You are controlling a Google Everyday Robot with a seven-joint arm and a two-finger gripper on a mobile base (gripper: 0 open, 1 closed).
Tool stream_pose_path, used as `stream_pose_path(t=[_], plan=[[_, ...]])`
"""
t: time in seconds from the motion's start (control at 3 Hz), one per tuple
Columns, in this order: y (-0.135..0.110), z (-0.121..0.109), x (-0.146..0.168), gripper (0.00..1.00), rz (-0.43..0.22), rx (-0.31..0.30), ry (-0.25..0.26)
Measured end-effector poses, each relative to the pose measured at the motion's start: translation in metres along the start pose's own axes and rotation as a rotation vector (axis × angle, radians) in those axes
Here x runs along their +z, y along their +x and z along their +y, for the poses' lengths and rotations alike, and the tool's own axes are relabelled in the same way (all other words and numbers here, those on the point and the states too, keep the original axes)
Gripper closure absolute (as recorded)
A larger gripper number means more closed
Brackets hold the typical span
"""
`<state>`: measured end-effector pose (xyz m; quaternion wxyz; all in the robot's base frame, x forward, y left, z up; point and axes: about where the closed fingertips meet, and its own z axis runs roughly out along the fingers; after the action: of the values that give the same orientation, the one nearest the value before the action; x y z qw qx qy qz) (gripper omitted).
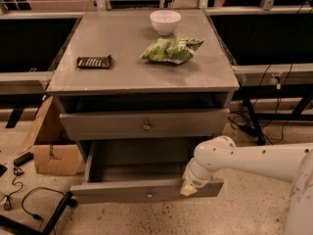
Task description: Open middle drawer
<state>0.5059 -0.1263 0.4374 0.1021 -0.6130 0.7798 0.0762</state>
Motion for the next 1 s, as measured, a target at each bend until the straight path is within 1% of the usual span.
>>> stream_pose_path(t=[0.33, 0.67, 1.0], plan=[[0.0, 0.0, 0.0, 0.01, 0.0, 0.0, 0.0], [0.0, 0.0, 0.0, 0.0, 0.0, 0.0, 0.0], [0.006, 0.007, 0.012, 0.0, 0.006, 0.01, -0.024]])
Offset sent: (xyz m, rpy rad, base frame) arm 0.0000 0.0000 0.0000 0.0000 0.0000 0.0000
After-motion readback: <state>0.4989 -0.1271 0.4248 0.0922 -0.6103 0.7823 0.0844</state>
